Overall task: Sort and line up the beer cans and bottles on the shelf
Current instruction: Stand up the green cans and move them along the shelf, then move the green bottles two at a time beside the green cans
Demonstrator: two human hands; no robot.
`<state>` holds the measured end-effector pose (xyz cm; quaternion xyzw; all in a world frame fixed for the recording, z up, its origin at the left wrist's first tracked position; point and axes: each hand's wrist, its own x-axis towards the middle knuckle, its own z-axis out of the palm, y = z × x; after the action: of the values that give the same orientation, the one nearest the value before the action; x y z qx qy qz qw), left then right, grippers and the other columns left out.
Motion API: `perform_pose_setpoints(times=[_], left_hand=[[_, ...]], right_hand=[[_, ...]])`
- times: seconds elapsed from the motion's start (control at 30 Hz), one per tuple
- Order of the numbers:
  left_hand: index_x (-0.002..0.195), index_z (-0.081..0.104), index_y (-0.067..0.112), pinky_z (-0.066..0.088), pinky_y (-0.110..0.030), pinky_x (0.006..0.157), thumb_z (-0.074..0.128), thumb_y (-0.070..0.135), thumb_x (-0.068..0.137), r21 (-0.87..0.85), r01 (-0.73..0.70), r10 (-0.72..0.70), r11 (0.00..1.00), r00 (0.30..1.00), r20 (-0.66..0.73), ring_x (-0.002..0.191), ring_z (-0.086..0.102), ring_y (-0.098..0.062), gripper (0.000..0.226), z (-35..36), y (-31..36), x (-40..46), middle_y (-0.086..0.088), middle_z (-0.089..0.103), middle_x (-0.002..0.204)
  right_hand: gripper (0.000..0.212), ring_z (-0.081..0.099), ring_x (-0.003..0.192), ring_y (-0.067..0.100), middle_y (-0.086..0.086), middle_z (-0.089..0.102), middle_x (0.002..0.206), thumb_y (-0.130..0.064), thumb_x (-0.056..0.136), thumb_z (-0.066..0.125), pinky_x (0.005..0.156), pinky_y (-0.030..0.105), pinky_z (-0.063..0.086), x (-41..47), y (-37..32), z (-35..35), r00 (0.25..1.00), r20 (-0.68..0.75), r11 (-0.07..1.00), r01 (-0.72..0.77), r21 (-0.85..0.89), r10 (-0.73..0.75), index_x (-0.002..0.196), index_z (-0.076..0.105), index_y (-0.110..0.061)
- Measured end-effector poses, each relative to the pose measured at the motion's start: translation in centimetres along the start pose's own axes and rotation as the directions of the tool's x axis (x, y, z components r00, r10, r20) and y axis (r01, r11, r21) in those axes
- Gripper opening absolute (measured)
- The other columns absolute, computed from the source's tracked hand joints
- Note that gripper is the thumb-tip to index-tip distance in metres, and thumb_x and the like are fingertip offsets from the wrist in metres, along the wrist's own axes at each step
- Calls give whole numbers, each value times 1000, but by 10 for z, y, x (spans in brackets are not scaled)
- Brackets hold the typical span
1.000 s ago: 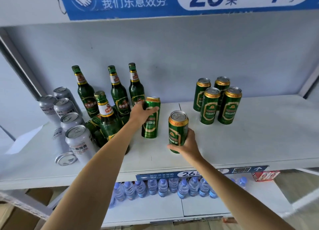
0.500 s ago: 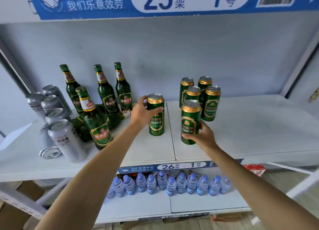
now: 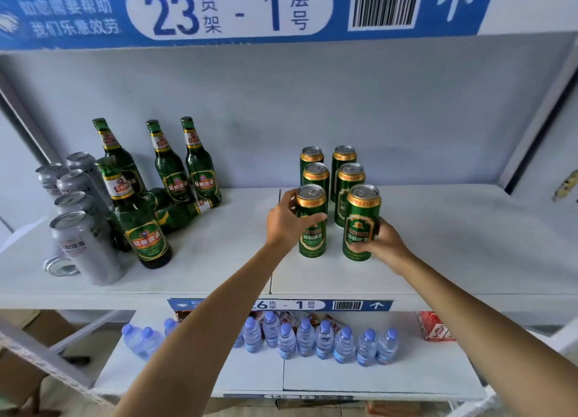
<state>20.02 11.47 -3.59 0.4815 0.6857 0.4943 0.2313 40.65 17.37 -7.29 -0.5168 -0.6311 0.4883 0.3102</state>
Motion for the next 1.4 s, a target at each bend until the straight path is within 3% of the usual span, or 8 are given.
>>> perform_pose_setpoints(times=[0.27,0.4,0.53,0.7,0.8,0.97,1.13,1.4], left_hand=[[136,46,22,53,-38,94,85,39,64,27,37,-38,999,999,12,113,61,-20,83,17,5,-4,-1,63,127],[140,38,22,51,-41,97,84,38,66,50,66,-70,997,994,82,120,57,-23,88,17,6,-1,-3,59,133],[152,14,22,38,-49,110,78,47,70,71,132,-144,989,968,205,140,36,-27,107,2,7,-3,-6,33,155],[141,43,22,40,-37,106,57,56,86,337,-103,74,936,992,99,130,47,-21,67,-79,30,-3,-3,48,144],[131,57,21,44,-33,101,52,52,91,464,-183,183,866,982,47,121,55,-20,51,-145,48,-9,1,56,137],[118,67,21,50,-36,94,50,41,95,597,-194,304,778,949,-88,106,64,-20,35,-245,58,-31,3,64,128],[110,71,17,46,-28,93,54,33,95,573,-105,287,813,928,-237,102,62,-14,28,-327,33,-36,2,68,121],[107,72,19,47,-35,96,55,34,94,580,-62,214,813,957,-198,104,63,-20,26,-416,-41,-9,1,70,116]], right_hand=[[78,60,114,30,10,63,121,-4,60,87,100,48,47,2,14,-3,999,47,1000,-15,5,15,126,47,-12],[107,59,117,26,5,61,125,-33,41,93,102,49,46,-2,11,-6,993,117,1000,8,-17,-6,133,41,-16],[95,45,131,24,4,49,138,-15,66,84,104,39,39,-15,-24,-19,993,92,997,74,-31,-71,144,29,-16],[74,36,139,21,5,38,151,-34,82,71,106,30,29,-16,-103,-45,922,-56,882,347,-320,-383,145,37,-16],[61,40,136,22,5,44,147,-38,85,66,104,30,30,-20,-163,-34,849,12,763,481,-431,-529,139,47,-15],[59,39,136,20,1,44,147,-41,86,65,102,27,29,-22,-222,36,789,226,653,603,-458,-571,137,49,-18],[64,39,137,21,5,42,149,-41,85,66,109,31,31,-24,-232,135,760,417,632,648,-425,-499,140,45,-14],[83,43,134,22,8,41,149,-43,77,74,106,32,36,-14,-192,301,817,522,749,501,-433,-245,145,36,-13]])
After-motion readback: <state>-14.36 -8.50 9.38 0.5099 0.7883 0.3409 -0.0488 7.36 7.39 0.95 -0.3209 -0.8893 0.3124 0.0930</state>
